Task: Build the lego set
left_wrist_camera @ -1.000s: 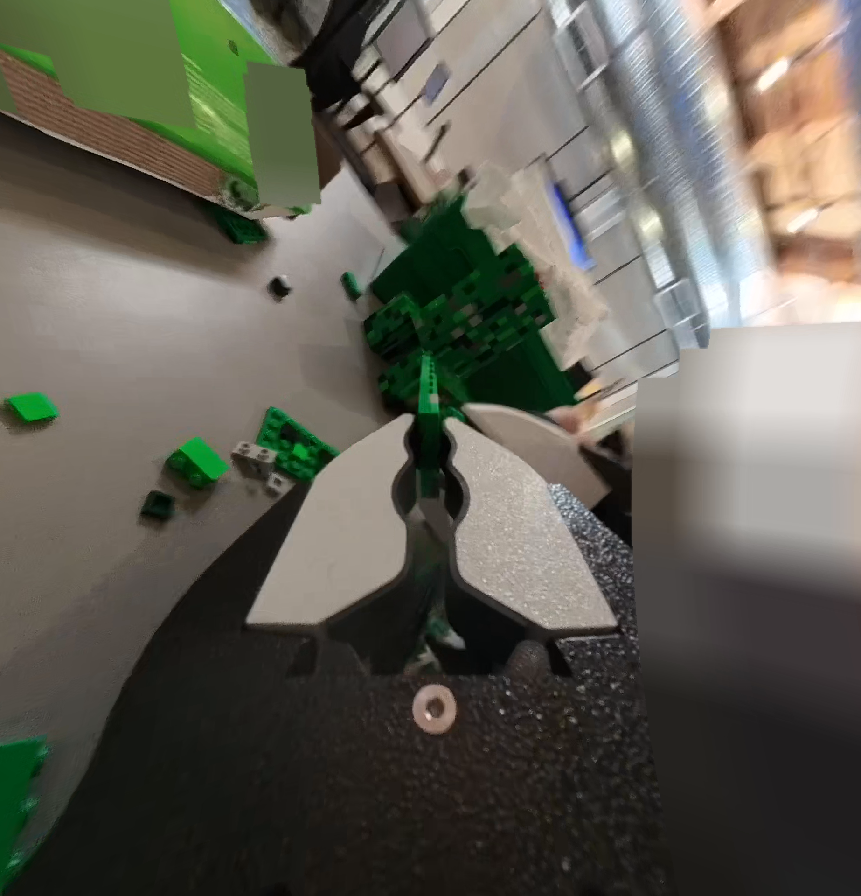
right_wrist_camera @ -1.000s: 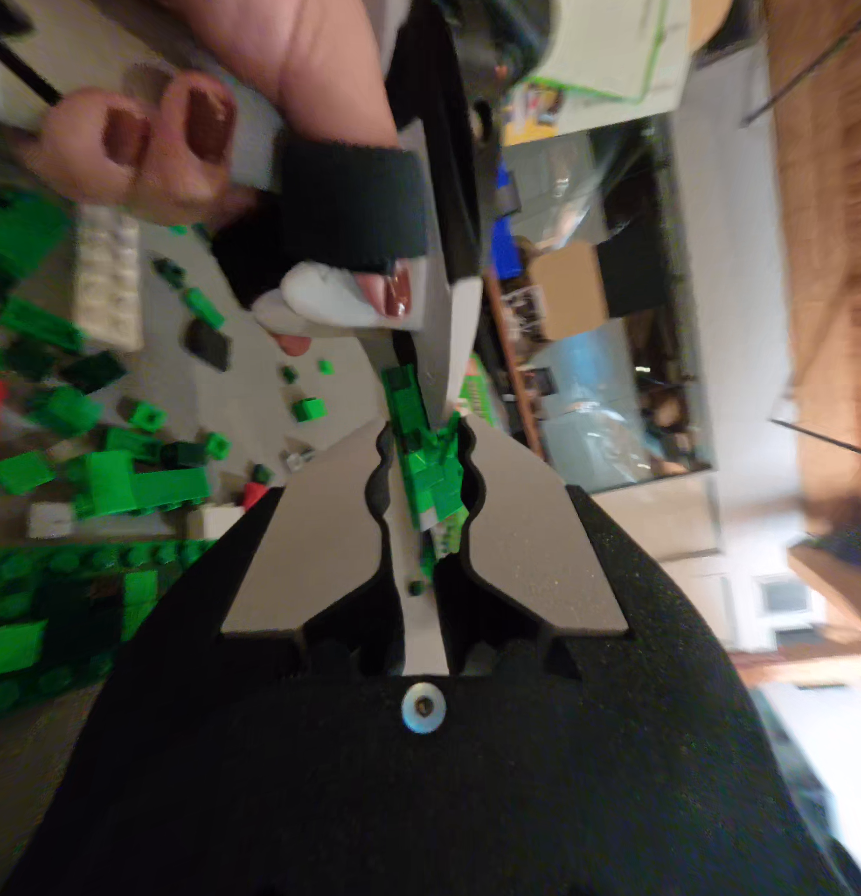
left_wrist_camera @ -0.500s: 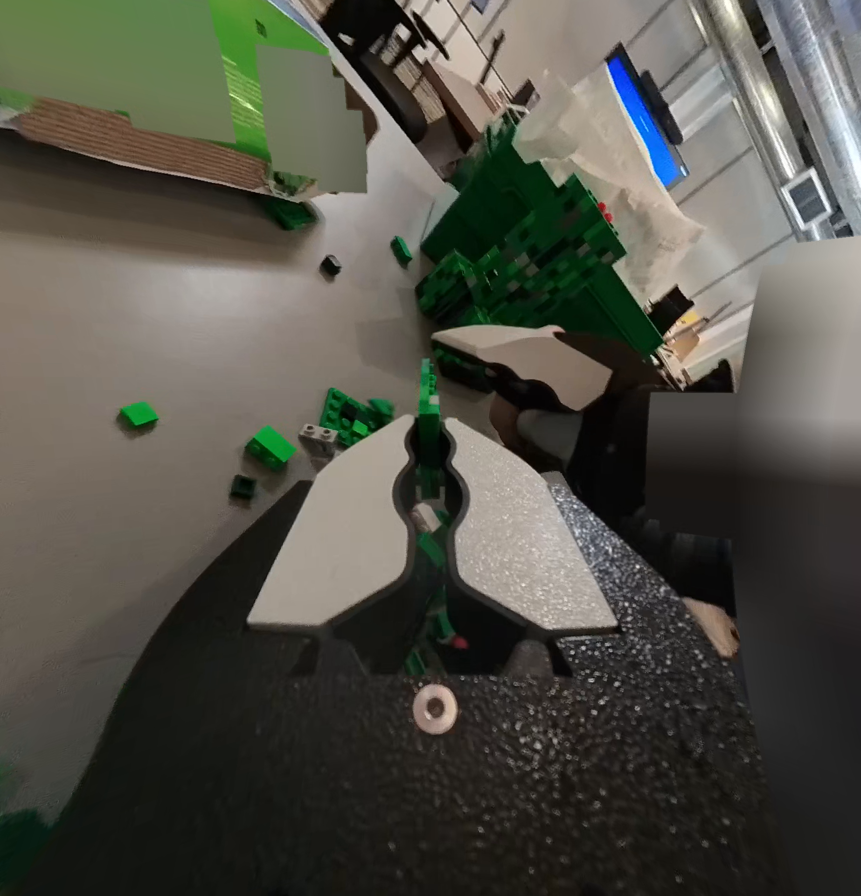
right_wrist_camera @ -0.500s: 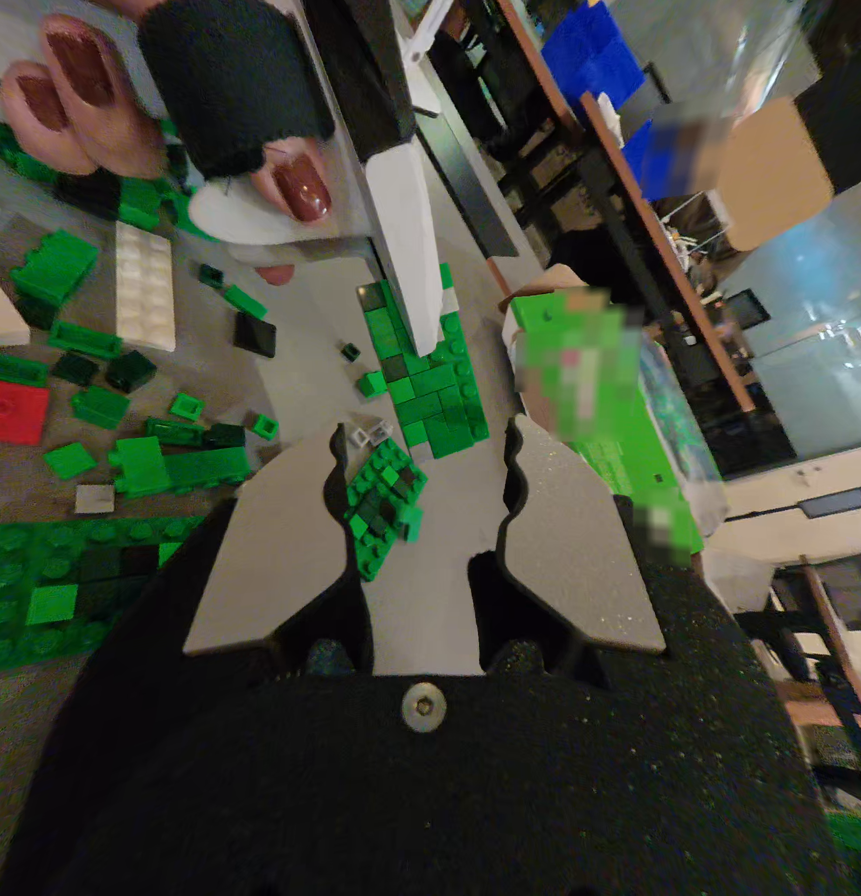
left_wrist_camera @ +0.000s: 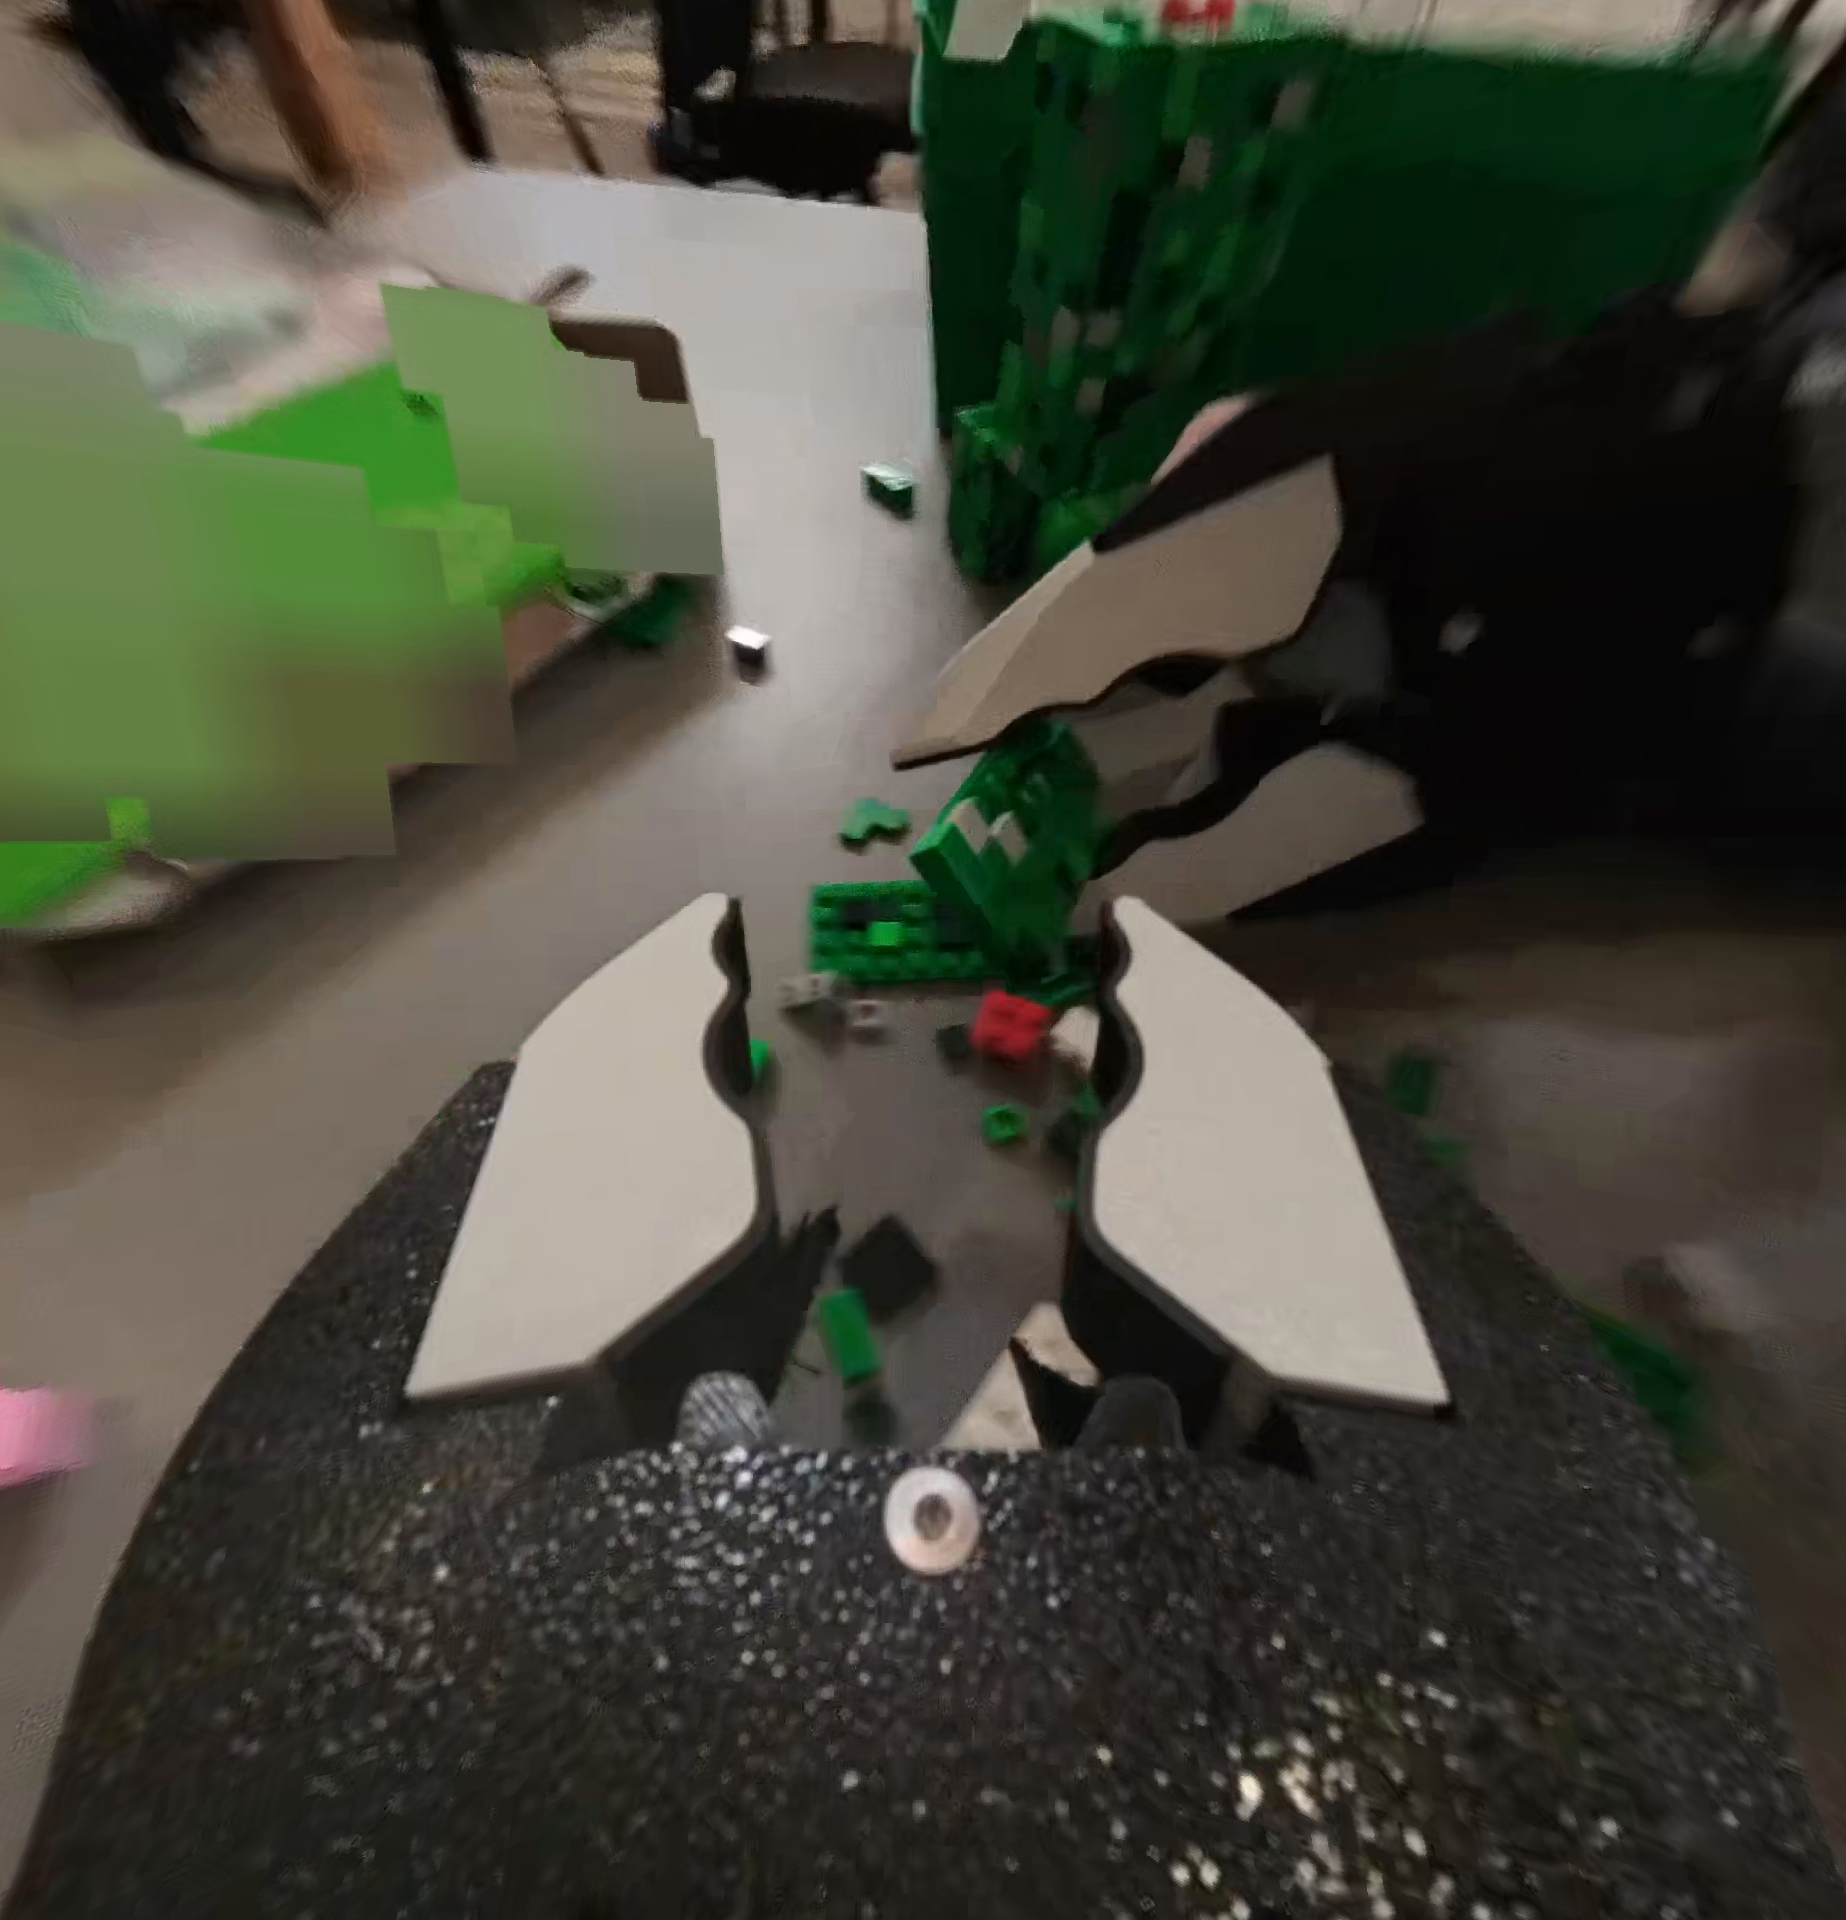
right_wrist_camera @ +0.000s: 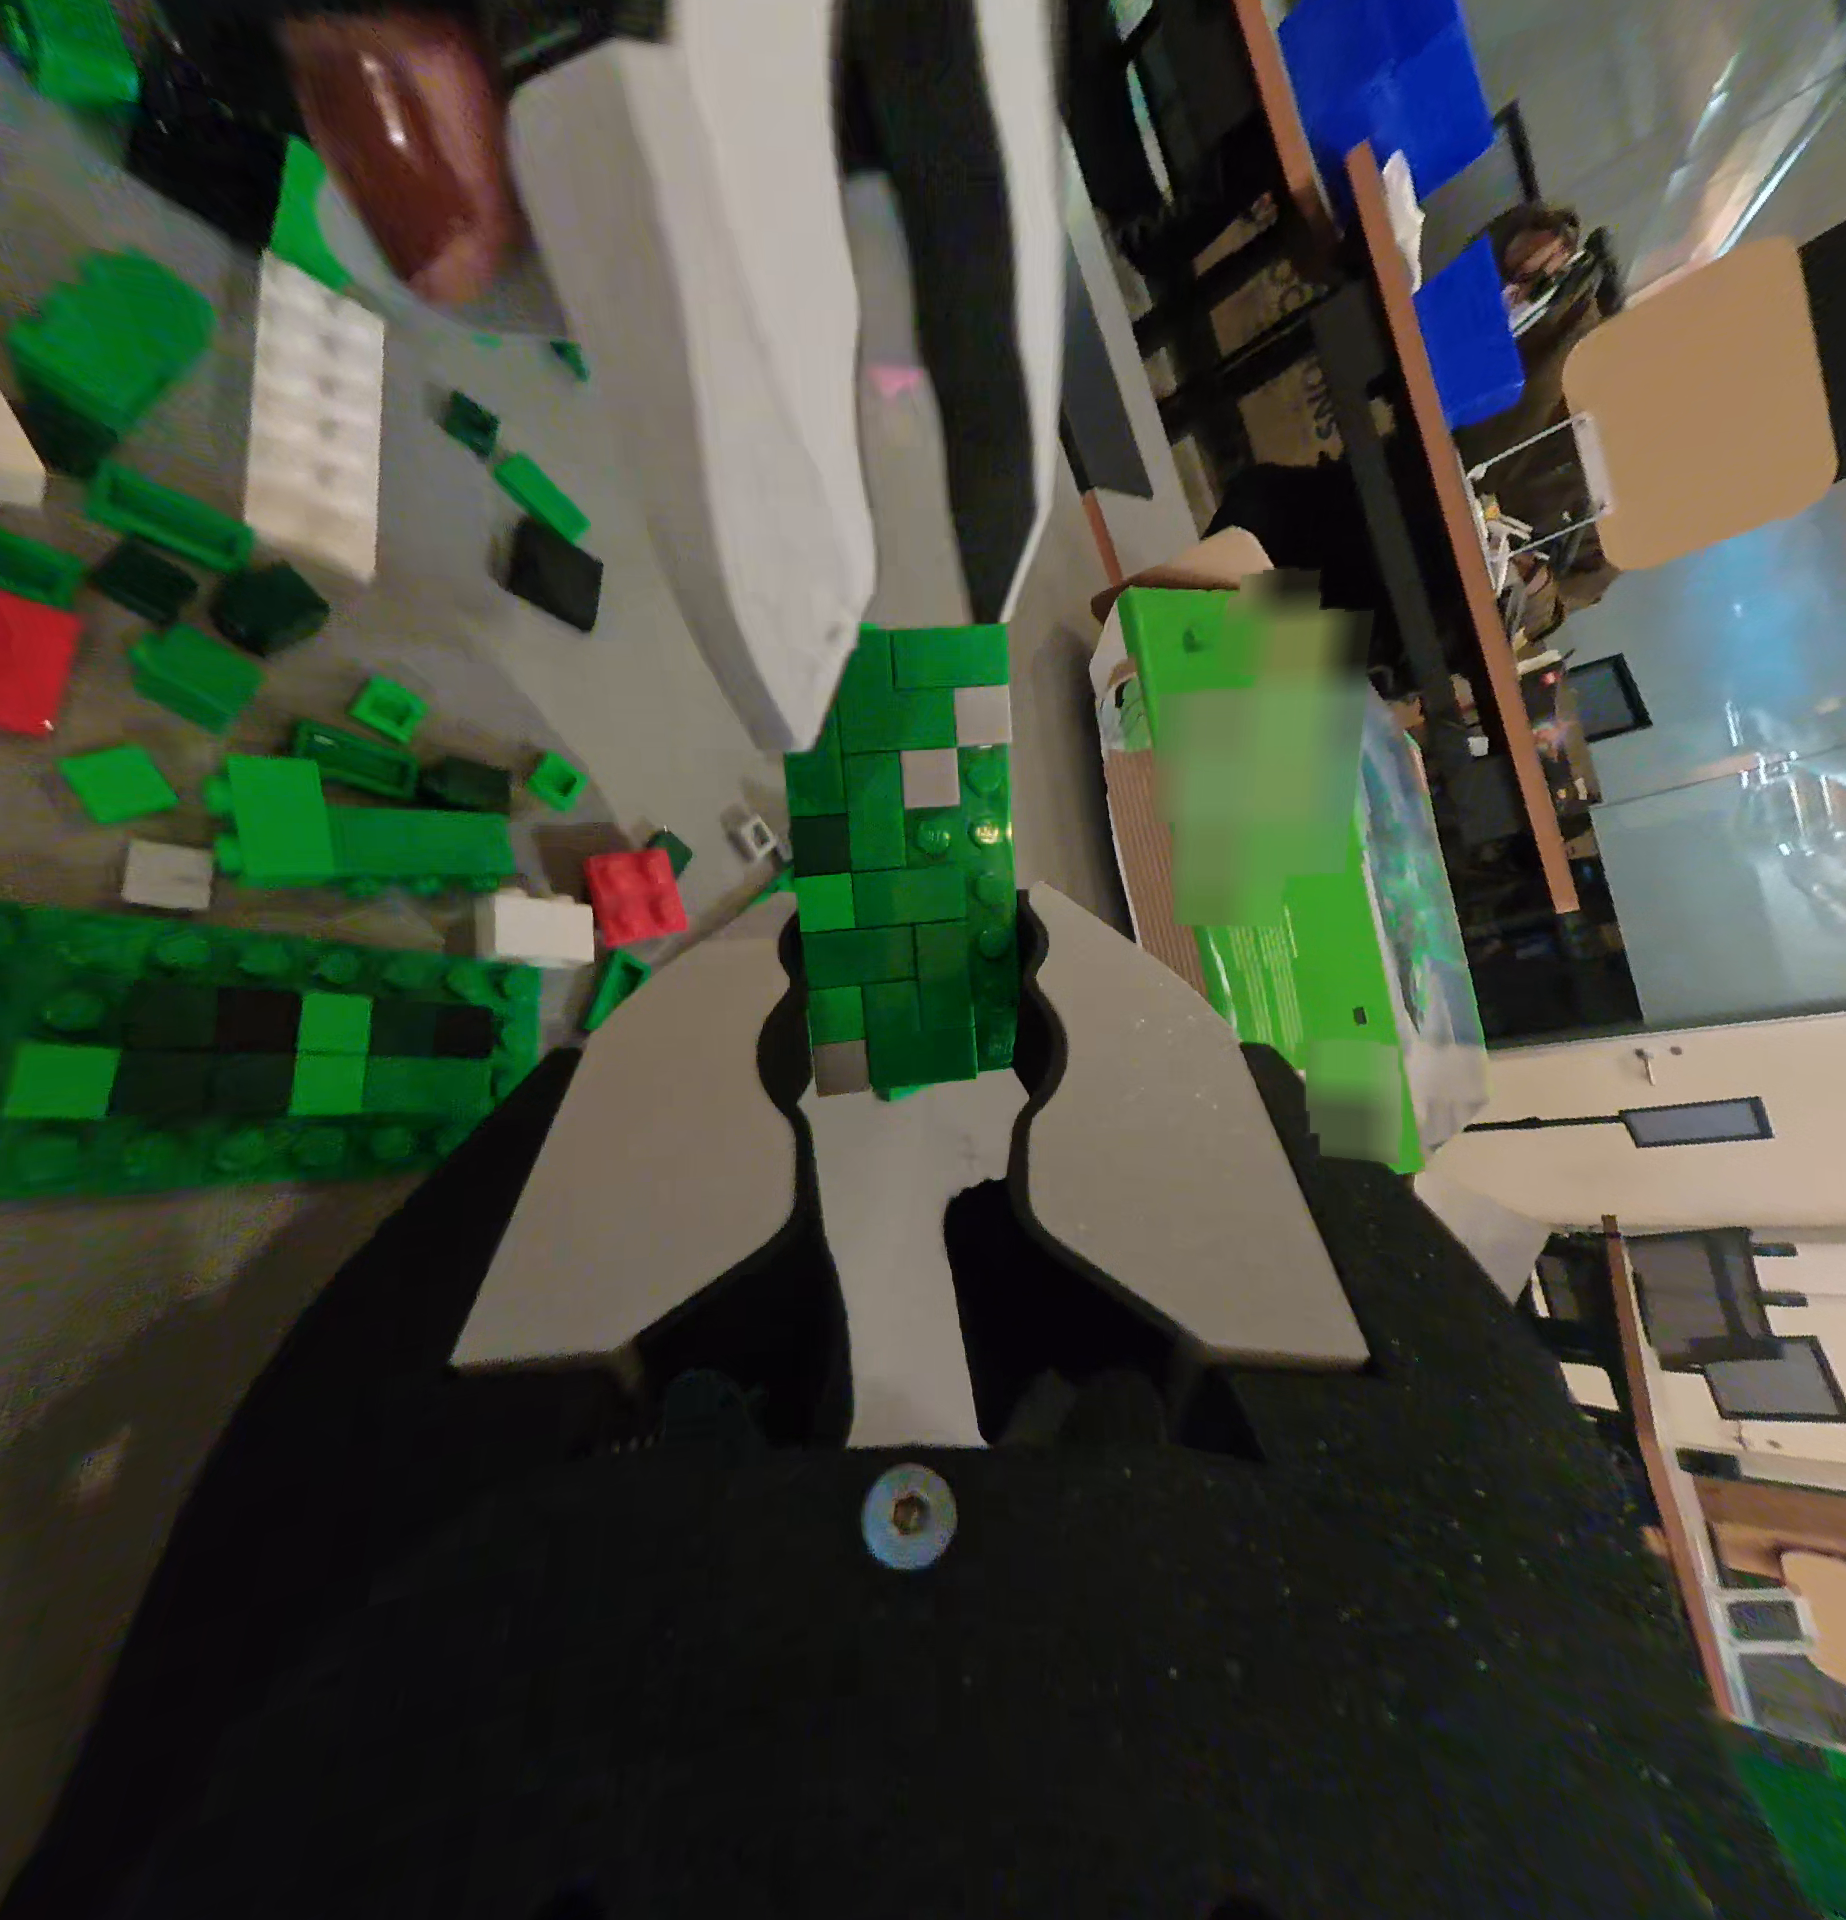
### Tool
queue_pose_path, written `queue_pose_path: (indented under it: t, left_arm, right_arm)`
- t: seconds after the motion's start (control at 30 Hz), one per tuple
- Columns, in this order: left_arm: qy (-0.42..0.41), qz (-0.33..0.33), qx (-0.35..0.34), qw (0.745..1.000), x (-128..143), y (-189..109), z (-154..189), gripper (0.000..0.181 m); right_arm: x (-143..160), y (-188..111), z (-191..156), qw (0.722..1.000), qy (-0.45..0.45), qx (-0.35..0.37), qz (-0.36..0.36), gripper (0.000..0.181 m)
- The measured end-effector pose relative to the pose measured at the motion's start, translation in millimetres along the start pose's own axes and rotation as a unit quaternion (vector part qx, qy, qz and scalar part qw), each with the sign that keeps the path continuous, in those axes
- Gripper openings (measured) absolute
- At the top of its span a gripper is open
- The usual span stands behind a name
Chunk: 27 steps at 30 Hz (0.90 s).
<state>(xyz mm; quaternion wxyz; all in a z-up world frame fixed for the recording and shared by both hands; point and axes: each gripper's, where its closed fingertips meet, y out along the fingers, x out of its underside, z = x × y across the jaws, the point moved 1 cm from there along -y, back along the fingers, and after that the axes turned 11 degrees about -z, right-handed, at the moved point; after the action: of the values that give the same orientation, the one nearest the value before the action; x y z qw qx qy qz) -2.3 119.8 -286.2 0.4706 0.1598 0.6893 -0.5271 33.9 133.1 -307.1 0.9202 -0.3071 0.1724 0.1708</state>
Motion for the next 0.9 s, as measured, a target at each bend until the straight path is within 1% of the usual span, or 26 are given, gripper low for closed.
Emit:
queue_pose_path:
  t: [0.03,0.07,0.13,0.2,0.27,0.3,0.37,0.5,0.53,0.63,0.8,0.9]
  left_arm:
    - [0.059,-0.012,-0.047,0.997,0,0,-1,0.065]
    - [0.118,-0.029,-0.088,0.989,1,1,-1,0.065]
    - [0.219,-0.062,-0.153,0.962,3,5,2,0.064]
    - [0.289,-0.085,-0.188,0.935,6,12,7,0.060]
    - [0.331,-0.111,-0.208,0.914,12,18,8,0.054]
    - [0.341,-0.099,-0.211,0.911,11,18,10,0.046]
    - [0.355,-0.094,-0.220,0.904,9,16,11,0.039]
    - [0.363,-0.092,-0.210,0.903,11,15,12,0.037]
    - [0.375,-0.085,-0.211,0.899,11,15,14,0.037]
    - [0.407,-0.063,-0.212,0.886,8,13,21,0.037]
    - [0.427,-0.063,-0.198,0.880,13,17,26,0.037]
    - [0.448,-0.060,-0.203,0.869,13,19,30,0.037]
  right_arm:
    - [1,0,0,1.000,-0.005,-0.001,-0.008,0.036]
    - [3,1,-1,1.000,-0.011,-0.002,-0.016,0.036]
    - [4,2,-3,0.999,-0.028,0.000,-0.033,0.036]
    - [4,2,-6,0.998,-0.044,0.001,-0.043,0.036]
    - [3,1,-7,0.997,-0.058,0.008,-0.050,0.036]
    - [2,1,-8,0.997,-0.064,0.010,-0.051,0.036]
    - [3,2,-9,0.995,-0.071,0.012,-0.062,0.036]
    - [2,1,-11,0.995,-0.082,0.011,-0.061,0.035]
    - [2,1,-11,0.995,-0.077,0.004,-0.057,0.035]
    - [3,-1,-16,0.997,-0.043,-0.045,-0.036,0.036]
    - [7,1,-26,0.993,-0.004,-0.114,-0.027,0.036]
    - [9,1,-31,0.988,0.020,-0.149,-0.023,0.036]
